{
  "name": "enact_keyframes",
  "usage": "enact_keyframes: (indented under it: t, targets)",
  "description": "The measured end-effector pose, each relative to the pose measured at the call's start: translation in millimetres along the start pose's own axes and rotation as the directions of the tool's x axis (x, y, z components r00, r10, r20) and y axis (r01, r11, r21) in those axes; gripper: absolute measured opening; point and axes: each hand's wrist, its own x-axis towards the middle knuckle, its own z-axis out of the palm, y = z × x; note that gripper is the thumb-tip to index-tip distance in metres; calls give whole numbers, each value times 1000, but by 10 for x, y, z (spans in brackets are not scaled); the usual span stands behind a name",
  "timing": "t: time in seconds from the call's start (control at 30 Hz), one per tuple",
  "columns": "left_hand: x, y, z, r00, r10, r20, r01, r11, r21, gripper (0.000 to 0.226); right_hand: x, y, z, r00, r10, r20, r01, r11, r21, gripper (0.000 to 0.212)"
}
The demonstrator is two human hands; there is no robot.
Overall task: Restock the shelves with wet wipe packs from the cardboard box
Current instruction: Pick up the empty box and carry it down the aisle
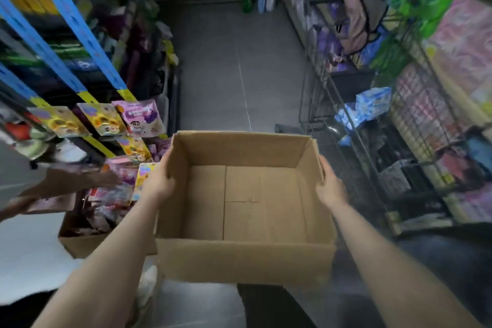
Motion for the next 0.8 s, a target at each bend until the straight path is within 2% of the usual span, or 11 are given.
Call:
enact_keyframes:
  t: [0.07,0.23,0.57,0.8]
  targets:
    - [577,110,-113,1000,-20,4,20,999,-49,86,512,-366,-26,1000,1,17,-1,1000,-7,75]
    - [1836,284,-460,997,-74,8,74,996,-44,88,1653,-1235,-150,998,-51,29,51,999,-2,75]
    - [4355,729,-921,992,-114,-47,114,993,7,86,3753,-2729,-186,993,-112,-48,110,993,-36,76]
    - [6299,1143,-1249,999,-46,18,46,999,4,82,5357,-3683,-152,993,-65,-101,66,998,2,79]
